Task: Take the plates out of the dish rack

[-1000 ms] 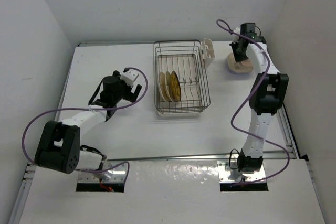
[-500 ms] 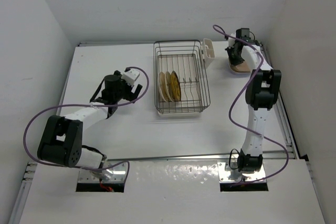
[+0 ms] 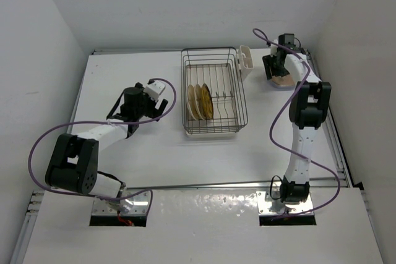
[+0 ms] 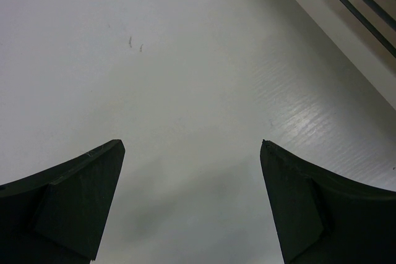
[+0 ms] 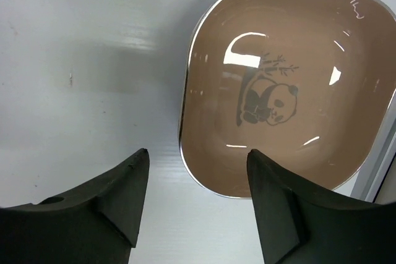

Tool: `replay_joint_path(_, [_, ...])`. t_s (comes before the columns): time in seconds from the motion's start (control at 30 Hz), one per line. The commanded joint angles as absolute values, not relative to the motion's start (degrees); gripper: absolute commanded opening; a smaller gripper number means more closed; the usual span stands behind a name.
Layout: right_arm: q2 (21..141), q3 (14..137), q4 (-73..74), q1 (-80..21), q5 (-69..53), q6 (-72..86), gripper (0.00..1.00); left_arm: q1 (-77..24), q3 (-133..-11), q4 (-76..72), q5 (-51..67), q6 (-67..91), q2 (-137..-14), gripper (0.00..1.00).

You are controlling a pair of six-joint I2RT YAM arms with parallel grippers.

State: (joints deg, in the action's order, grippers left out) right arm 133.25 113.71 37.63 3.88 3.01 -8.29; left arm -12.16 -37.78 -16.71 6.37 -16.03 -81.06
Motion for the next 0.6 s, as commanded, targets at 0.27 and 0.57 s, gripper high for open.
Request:
replay_joint_path(0.27, [121.0, 110.8, 32.3, 3.8, 1.8, -0.6, 0.68, -11.4, -39.2, -18.4, 7.0, -16.3, -80.4, 0.99])
replay_joint_path(0.57, [97.0, 90.2, 17.9, 9.0, -6.2, 19.5, 0.46, -11.0, -36.8, -19.7, 7.0, -13.9, -77.4, 0.99])
